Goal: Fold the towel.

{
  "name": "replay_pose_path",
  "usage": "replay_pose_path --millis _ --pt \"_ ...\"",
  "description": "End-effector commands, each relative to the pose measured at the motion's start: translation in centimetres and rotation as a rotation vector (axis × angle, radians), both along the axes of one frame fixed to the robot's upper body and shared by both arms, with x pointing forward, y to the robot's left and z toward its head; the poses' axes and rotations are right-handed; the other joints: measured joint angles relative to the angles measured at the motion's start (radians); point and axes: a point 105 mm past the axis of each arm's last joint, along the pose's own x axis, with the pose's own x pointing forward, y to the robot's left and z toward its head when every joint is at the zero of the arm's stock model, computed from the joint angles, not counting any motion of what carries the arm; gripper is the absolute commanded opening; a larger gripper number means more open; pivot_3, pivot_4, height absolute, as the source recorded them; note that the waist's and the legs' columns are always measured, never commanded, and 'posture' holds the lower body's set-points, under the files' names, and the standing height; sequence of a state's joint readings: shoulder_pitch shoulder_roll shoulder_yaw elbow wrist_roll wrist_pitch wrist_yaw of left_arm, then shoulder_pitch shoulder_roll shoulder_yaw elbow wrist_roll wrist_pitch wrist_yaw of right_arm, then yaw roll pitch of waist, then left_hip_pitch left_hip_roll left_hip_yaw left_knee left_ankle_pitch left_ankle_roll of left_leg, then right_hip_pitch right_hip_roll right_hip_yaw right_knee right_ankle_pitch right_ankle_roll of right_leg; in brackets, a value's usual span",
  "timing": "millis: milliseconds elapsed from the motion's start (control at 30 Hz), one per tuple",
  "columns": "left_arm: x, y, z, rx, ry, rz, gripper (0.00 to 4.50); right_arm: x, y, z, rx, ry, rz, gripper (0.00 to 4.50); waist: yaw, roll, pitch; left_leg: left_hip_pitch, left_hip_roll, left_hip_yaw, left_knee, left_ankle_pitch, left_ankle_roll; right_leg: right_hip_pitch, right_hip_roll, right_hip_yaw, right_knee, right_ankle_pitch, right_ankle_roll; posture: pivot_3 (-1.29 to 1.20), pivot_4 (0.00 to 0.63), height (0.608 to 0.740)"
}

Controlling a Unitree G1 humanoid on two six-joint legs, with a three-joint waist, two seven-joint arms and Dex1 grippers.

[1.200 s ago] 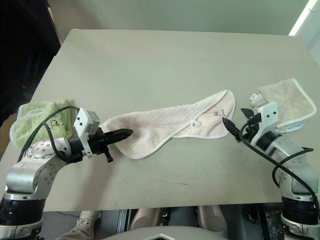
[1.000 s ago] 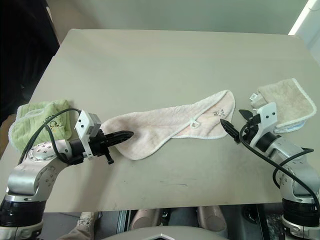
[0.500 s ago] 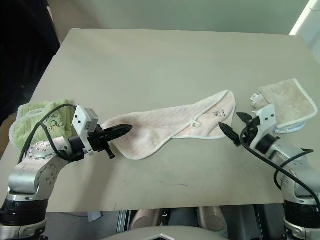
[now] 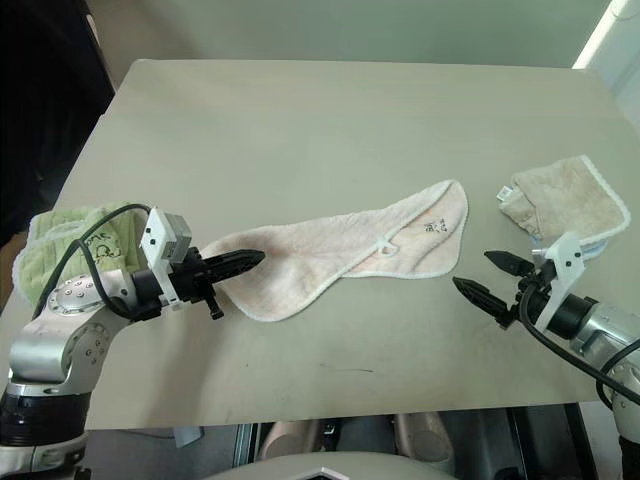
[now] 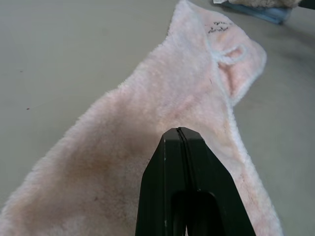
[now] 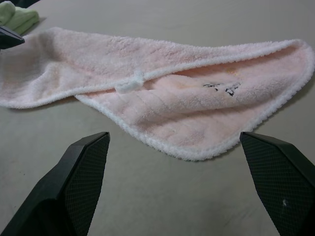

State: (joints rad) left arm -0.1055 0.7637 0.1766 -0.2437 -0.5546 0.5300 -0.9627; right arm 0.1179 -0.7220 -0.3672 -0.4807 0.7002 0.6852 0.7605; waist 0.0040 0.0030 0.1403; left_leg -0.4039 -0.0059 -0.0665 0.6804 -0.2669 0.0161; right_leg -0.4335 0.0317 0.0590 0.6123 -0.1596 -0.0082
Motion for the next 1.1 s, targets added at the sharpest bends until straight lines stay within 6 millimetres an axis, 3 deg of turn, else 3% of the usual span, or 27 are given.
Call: replay_pose_path --millis 33,100,433,733,900,1000,1100 --pt "-1.2 -0.3 0.9 0.034 -0.014 -0.128 0.39 0.3 0.6 0.6 -0.017 -0.043 0.008 4.5 0.0 0.0 0.0 0.0 0.0 0.0 0.0 0.0 0.0 0.0 0.0 0.0 0.0 0.0 0.0 0.0 0.15 0.74" --pt "-2.0 -0.6 0.9 0.055 0.007 -0.202 0.92 0.4 0.5 0.5 -0.019 -0.042 0.005 4.5 0.0 0.0 0.0 0.0 0.0 0.0 0.0 -0.001 0.001 0.0 0.0 0.0 0.0 0.0 0.0 0.0 0.15 0.74" --pt "-3.3 -0.8 -0.7 0.43 -0.016 -0.566 4.49 1.4 1.3 0.9 -0.015 -0.063 0.034 4.5 0.001 0.0 0.0 -0.001 0.0 -0.001 0.001 -0.001 0.001 -0.001 0.0 0.0 0.0 0.0 -0.001 0.0 0.15 0.74" --pt "-0.9 -2.0 -2.6 0.654 -0.196 -0.651 4.49 1.9 1.8 1.2 -0.005 -0.089 0.029 4.5 0.001 0.0 0.0 -0.005 0.0 -0.001 0.001 -0.002 0.001 -0.006 0.0 0.0 0.002 0.0 -0.001 0.0 0.15 0.74" --pt "-0.7 -3.0 -3.2 0.638 -0.215 -0.679 4.49 1.9 2.0 1.1 -0.002 -0.093 0.025 4.5 0.001 0.001 -0.001 -0.005 0.0 -0.001 0.001 -0.002 0.002 -0.006 0.0 0.0 0.001 0.004 0.004 0.0 0.15 0.74" --pt "-0.9 -3.1 -3.1 0.622 -0.215 -0.687 3.87 1.8 1.8 1.2 -0.004 -0.097 0.017 4.5 0.001 0.001 -0.001 -0.006 0.0 -0.001 0.001 -0.002 0.002 -0.005 0.0 0.0 0.001 0.003 0.004 0.0 0.15 0.74" --pt "-0.7 -3.0 -2.6 0.601 -0.225 -0.672 2.86 1.8 1.7 1.3 -0.008 -0.099 0.011 4.5 0.001 0.001 -0.001 -0.006 0.0 -0.001 0.002 -0.002 0.003 -0.005 0.0 0.0 0.001 0.003 0.004 0.0 0.15 0.74"
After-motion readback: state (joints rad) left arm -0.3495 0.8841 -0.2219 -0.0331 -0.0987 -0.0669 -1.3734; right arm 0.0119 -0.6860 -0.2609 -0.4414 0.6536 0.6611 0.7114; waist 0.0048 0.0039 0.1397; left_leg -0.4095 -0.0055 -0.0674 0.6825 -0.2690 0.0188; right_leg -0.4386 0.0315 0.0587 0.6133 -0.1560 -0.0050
